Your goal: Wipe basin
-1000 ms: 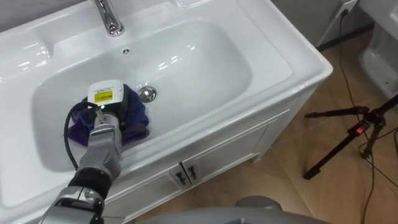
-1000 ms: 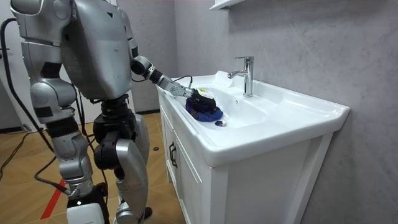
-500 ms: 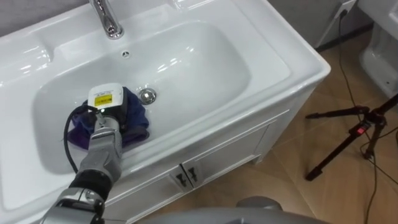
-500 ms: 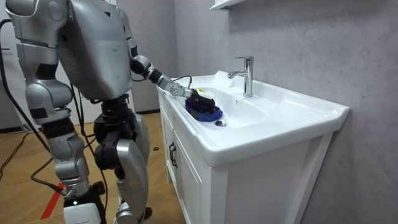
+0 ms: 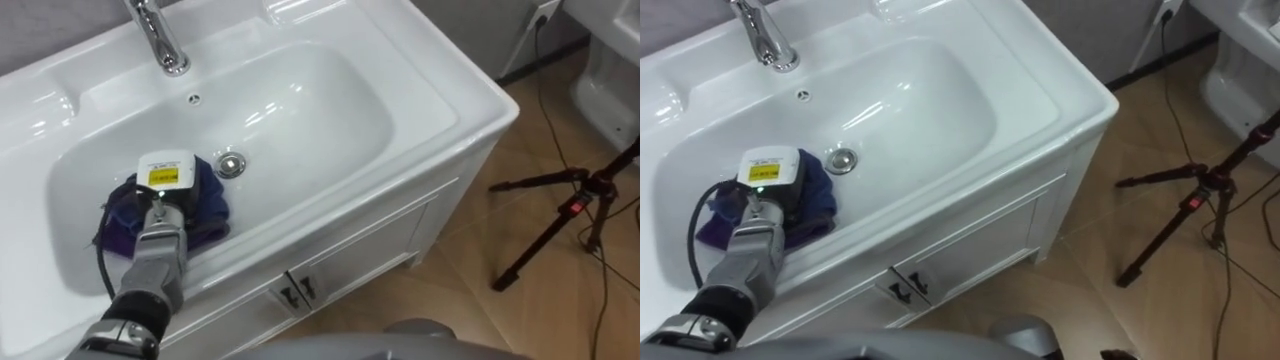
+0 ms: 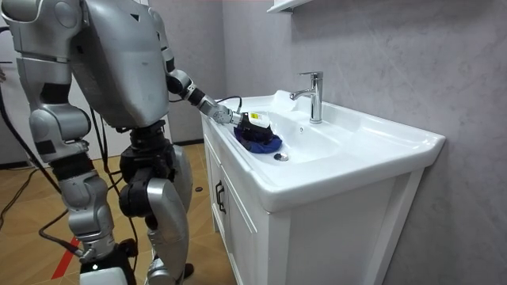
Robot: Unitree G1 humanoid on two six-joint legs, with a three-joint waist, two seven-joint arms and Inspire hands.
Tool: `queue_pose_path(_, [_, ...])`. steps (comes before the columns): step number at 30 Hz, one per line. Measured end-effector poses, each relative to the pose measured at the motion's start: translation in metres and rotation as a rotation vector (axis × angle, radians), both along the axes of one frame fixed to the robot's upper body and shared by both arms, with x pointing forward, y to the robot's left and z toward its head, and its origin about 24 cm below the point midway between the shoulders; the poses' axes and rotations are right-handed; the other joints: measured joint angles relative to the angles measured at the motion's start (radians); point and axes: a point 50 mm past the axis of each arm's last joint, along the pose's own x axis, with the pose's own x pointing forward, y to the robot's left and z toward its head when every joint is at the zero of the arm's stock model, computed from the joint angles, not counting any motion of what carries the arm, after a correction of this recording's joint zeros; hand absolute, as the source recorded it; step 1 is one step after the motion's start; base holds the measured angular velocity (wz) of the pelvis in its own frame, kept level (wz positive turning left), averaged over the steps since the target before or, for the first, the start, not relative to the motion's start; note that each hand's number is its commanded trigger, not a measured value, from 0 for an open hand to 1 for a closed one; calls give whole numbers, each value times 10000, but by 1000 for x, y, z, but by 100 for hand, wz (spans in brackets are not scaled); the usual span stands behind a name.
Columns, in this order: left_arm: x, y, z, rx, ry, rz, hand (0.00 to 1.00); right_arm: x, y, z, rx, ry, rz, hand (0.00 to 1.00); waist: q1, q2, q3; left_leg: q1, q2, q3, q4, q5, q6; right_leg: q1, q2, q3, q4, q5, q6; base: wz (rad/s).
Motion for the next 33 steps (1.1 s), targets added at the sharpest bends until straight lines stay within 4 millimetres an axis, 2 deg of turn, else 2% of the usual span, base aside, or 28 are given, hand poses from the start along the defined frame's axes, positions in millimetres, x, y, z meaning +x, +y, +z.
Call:
queue_pose_path(4, [-8,12,-1,476,133,-46,100,-1,-5,1,-252,60,163,0,84,21,-16,74,101,141,-20,-3,-5,2,101,173,-11,31,-72,-12])
queue_pose_path(6, [-10,14,-1,552,200,-11,100,-3,-8,2,-356,160,177,0,221,44,-18,125,134,160,-13,-2,-6,6,122,277,-2,43,-113,-20])
queue_pose_path(13, [-16,20,-2,1004,466,-61,100,-4,-15,4,-557,287,-355,0,270,80,-19,177,187,163,-3,-1,-8,-25,264,429,3,40,-176,-7])
queue_pose_path(33, [-20,25,-3,1278,634,18,100,-5,-20,6,-913,222,-717,0,418,119,-38,231,285,86,27,1,-12,50,327,419,7,40,-314,0])
